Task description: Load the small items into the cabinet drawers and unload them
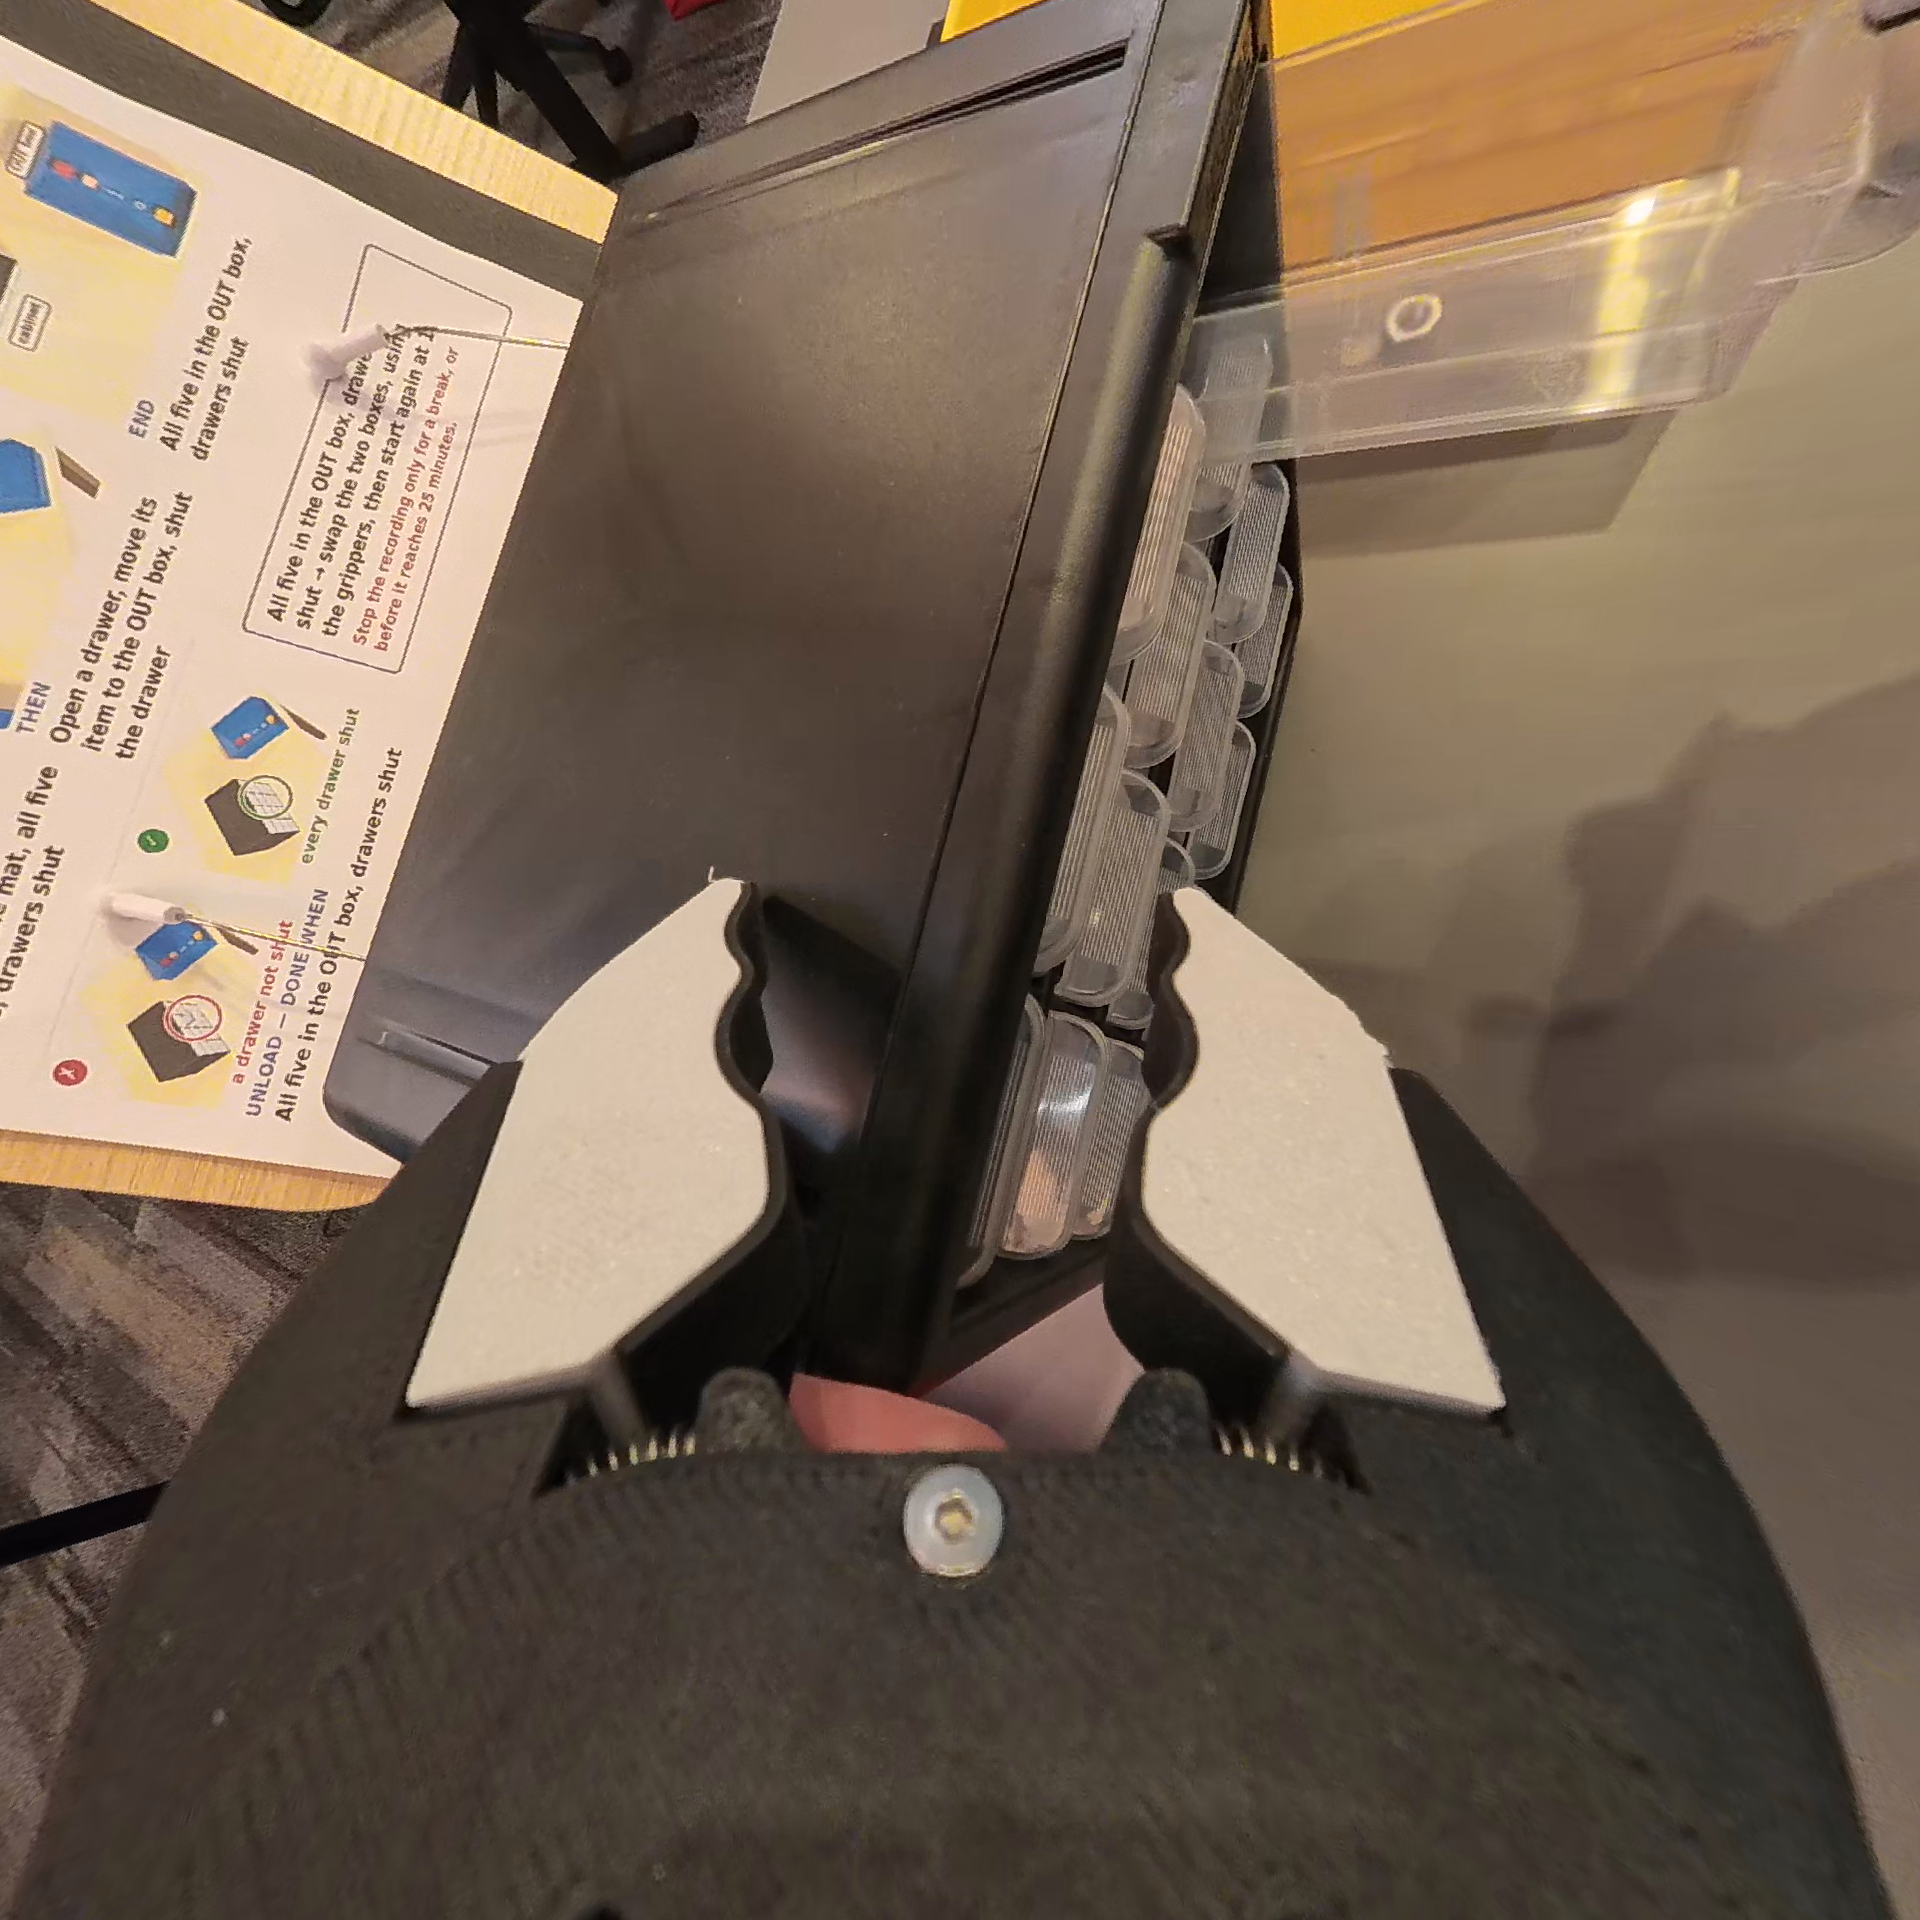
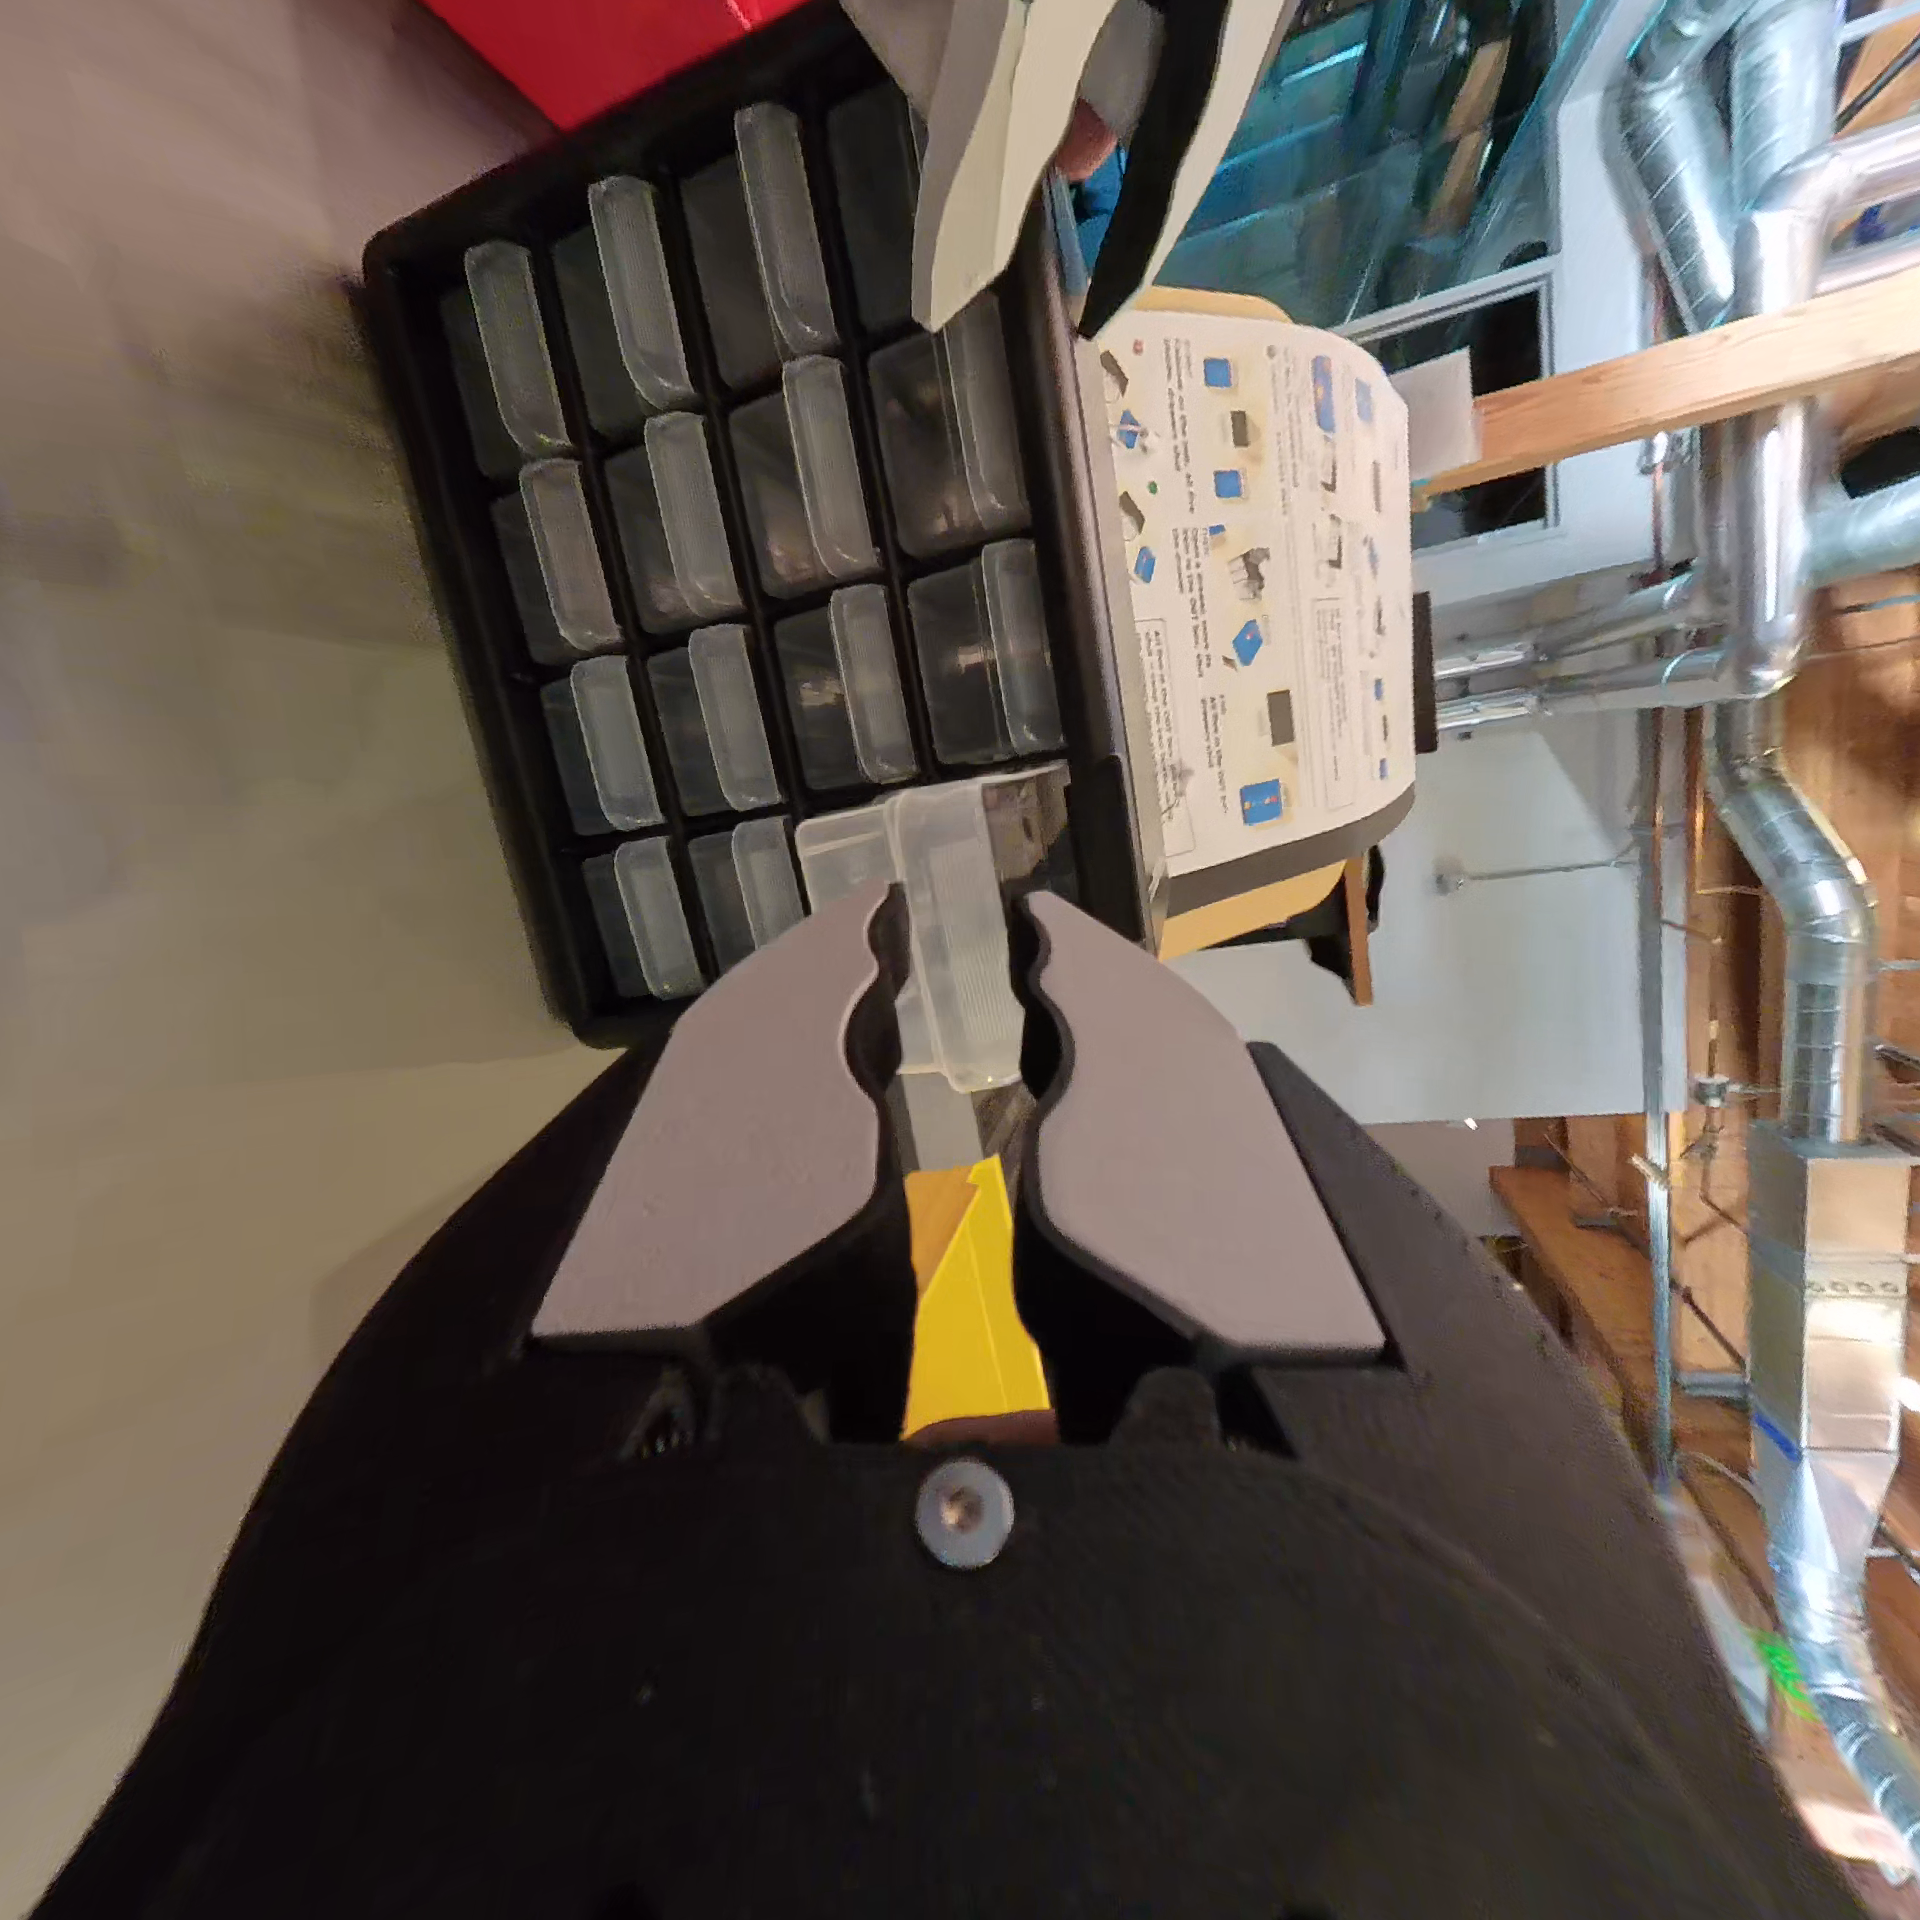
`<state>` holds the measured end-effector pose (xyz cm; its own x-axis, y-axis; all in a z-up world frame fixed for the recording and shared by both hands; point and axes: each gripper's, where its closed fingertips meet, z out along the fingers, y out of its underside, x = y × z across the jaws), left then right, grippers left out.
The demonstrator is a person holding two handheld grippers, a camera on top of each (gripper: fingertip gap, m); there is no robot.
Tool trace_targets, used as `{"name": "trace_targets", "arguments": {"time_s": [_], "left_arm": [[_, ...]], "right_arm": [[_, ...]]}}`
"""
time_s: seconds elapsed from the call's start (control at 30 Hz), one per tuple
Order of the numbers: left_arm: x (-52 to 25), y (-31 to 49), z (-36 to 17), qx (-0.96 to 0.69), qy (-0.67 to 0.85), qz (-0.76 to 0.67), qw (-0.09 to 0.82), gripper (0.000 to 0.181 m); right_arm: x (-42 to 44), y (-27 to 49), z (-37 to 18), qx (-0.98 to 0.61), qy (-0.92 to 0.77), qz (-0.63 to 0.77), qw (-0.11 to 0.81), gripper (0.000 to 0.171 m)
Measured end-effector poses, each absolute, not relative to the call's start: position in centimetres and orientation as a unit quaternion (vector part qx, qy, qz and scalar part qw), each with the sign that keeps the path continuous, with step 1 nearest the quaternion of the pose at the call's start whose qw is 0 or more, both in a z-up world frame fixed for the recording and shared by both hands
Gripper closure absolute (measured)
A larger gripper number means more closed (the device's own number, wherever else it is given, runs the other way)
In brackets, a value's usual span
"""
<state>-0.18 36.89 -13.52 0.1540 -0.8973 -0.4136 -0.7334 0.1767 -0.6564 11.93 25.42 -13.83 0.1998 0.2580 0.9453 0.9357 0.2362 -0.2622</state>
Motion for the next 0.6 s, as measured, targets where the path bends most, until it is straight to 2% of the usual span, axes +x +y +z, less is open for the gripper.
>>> {"name": "trace_targets", "arguments": {"time_s": [0.1, 0.3, 0.6], "left_arm": [[-0.2, 36.9, -13.5, -0.634, 0.643, -0.098, 0.418, 0.110], [-0.2, 36.9, -13.5, -0.635, 0.642, -0.101, 0.417, 0.110], [-0.2, 36.8, -13.5, -0.638, 0.641, -0.101, 0.415, 0.109]], "right_arm": [[12.0, 24.6, -14.1, -0.563, -0.564, -0.259, 0.546, 0.147], [11.7, 24.2, -11.4, -0.636, -0.559, -0.080, 0.526, 0.149], [12.8, 28.9, -14.2, -0.726, -0.613, 0.015, 0.312, 0.150]]}}
